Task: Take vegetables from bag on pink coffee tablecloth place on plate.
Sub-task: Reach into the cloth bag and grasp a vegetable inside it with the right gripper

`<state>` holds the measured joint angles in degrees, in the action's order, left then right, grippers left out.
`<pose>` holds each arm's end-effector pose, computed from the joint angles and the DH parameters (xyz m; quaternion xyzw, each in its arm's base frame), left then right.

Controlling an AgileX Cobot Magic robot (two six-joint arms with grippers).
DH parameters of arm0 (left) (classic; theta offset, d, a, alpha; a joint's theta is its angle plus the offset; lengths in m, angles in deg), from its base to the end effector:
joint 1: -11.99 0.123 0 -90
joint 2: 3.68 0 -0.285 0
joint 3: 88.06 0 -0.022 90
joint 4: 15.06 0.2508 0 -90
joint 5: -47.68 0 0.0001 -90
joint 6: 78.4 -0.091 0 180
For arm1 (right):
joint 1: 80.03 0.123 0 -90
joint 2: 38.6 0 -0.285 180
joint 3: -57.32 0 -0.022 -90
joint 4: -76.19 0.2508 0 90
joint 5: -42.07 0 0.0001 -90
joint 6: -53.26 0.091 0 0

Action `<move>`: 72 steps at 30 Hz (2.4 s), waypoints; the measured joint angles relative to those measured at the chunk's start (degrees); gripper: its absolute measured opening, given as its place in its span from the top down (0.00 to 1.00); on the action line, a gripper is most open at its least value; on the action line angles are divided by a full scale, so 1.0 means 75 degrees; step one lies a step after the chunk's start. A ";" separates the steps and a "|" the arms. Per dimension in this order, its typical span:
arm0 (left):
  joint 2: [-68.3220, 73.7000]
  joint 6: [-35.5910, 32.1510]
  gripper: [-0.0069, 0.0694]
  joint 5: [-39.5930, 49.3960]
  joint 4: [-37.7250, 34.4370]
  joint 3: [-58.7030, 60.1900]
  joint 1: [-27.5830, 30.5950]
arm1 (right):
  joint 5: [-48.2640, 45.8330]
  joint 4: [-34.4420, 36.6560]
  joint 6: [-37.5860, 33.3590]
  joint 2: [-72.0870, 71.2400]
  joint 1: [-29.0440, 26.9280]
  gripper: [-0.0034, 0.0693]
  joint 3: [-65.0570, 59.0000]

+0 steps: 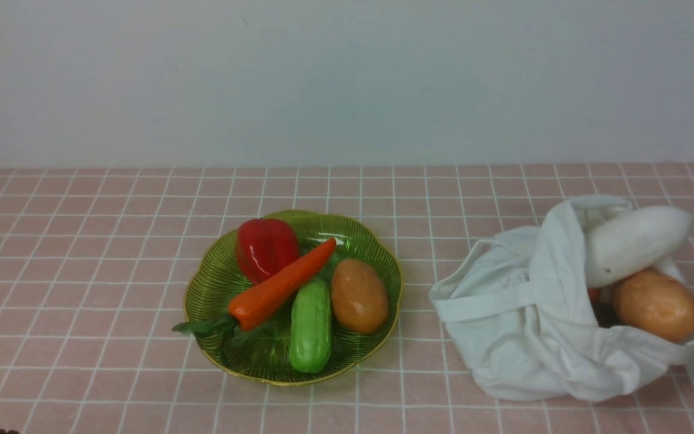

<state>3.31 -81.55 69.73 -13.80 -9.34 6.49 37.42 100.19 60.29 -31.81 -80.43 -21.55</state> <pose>0.0520 -0.0043 0.1705 0.0667 0.8050 -0.0027 0.5895 0.0564 0.0026 0.1977 0.1797 0.6833 0.1977 0.6795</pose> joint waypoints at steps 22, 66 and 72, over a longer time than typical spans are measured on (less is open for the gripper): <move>0.0000 0.0000 0.92 0.0000 0.0000 0.0000 0.0000 | -0.1710 0.0335 -0.0145 0.2258 -0.0008 0.97 0.3613; 0.0000 0.0000 0.92 0.0000 0.0000 0.0000 0.0000 | -0.5576 -0.0589 -0.0500 1.2259 -0.0665 0.01 0.9000; 0.0000 0.0000 0.92 0.0000 0.0000 0.0000 0.0000 | -0.5734 -0.0383 -0.0723 1.2323 -0.0665 0.29 0.9000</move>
<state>3.31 -81.55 69.73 -13.80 -9.34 6.49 -5.59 97.31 54.87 60.60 -85.42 45.95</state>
